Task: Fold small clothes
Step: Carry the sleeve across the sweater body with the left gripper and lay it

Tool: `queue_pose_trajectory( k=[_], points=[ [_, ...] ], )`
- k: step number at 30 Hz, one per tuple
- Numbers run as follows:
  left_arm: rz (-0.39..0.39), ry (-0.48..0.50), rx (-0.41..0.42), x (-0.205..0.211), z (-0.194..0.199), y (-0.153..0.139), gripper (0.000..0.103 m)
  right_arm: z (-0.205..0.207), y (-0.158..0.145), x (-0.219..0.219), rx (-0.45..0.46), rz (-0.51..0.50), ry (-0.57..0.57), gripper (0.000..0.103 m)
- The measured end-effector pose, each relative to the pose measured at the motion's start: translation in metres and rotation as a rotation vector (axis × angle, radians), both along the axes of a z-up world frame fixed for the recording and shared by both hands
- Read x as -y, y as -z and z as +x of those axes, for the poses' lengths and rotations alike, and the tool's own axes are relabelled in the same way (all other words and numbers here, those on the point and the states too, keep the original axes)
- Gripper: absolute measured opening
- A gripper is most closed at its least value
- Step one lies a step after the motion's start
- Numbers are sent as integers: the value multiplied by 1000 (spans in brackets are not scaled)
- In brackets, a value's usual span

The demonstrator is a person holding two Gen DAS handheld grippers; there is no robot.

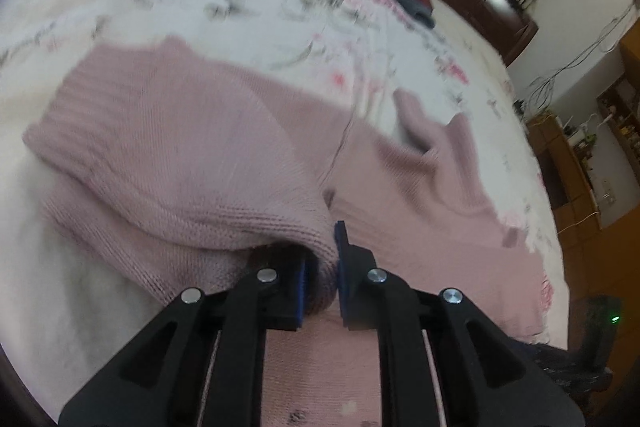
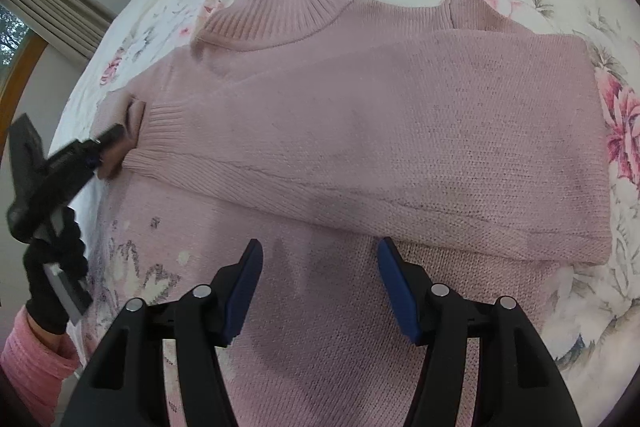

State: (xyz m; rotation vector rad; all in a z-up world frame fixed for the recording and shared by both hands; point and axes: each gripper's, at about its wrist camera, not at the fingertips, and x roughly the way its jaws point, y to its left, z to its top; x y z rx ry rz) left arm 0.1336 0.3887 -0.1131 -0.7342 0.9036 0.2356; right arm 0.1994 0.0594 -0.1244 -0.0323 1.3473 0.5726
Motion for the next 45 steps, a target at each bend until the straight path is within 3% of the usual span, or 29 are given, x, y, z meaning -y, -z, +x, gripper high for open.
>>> queue_pose_trajectory(
  k=[4, 7, 11, 17, 21, 25, 28, 32, 40, 42, 43, 44, 45],
  points=[
    [-10, 34, -30, 3, -2, 10, 14, 1, -1, -3, -4, -9, 3, 61],
    [-39, 74, -29, 1, -15, 1, 25, 2, -4, -9, -13, 3, 4, 62],
    [-49, 111, -18, -4, -45, -18, 28, 2, -13, -27, -18, 37, -11, 62],
    [119, 32, 46, -39, -70, -61, 33, -1, -26, -73, -27, 82, -60, 62],
    [127, 2, -26, -64, -48, -43, 34, -5, -31, -111, -55, 113, -94, 62],
    [113, 22, -129, -75, -33, -3, 32, -7, -32, -146, -75, 134, -127, 62],
    [108, 36, -112, -78, -32, 3, 33, -7, -30, -167, -97, 146, -143, 62],
    [-29, -31, -33, -97, -49, -8, 34, -2, -24, -194, -154, 205, -143, 64],
    [19, -77, -10, -112, -77, -36, 38, 13, 15, -242, -337, 297, -95, 68],
    [30, -73, -14, -113, -77, -37, 38, 13, 25, -252, -351, 292, -98, 58],
    [35, -67, -19, -113, -76, -37, 38, 12, 28, -255, -357, 291, -107, 40],
    [37, -64, -23, -113, -75, -37, 38, 11, 31, -258, -354, 272, -116, 28],
    [40, -66, -23, -112, -75, -37, 38, 10, 30, -257, -338, 262, -122, 24]
  ],
)
